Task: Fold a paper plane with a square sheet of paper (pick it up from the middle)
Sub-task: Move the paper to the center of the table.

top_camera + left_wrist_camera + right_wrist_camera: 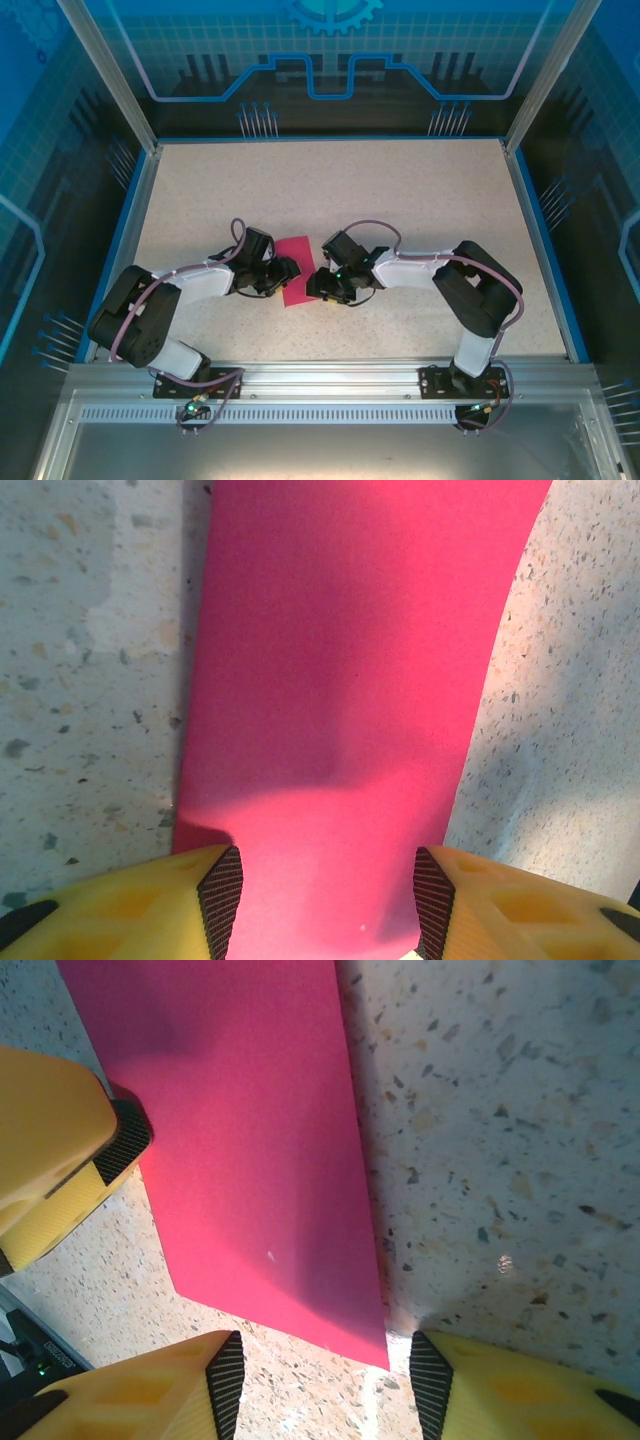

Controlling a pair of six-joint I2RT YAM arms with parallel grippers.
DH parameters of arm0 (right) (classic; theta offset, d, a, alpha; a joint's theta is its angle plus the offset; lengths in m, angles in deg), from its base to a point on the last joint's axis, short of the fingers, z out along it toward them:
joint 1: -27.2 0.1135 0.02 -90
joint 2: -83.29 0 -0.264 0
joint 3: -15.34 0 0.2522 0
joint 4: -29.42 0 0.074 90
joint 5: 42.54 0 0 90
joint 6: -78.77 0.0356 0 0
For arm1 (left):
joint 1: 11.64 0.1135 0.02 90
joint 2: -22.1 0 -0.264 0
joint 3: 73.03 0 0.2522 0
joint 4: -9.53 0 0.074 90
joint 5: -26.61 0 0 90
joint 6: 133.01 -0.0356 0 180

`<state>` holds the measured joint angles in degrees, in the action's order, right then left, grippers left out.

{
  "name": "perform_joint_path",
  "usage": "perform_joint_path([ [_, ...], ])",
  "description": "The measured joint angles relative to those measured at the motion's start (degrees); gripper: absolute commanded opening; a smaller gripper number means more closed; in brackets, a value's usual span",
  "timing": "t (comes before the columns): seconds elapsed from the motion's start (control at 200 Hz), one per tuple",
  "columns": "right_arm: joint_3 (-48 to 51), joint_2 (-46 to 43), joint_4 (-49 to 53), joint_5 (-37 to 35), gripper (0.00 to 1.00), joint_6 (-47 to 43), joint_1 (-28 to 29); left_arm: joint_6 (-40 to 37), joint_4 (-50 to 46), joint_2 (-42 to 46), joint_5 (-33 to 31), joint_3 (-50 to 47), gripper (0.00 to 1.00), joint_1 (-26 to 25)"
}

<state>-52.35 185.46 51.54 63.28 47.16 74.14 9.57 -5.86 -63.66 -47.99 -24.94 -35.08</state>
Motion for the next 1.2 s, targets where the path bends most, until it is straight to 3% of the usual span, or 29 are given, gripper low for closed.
perform_joint_path([
  [1.2,6.38,-1.99,-10.60,-2.27,0.25,5.70,0.04,0.02,0.00,0.00,0.00,0.00,0.52,0.00],
])
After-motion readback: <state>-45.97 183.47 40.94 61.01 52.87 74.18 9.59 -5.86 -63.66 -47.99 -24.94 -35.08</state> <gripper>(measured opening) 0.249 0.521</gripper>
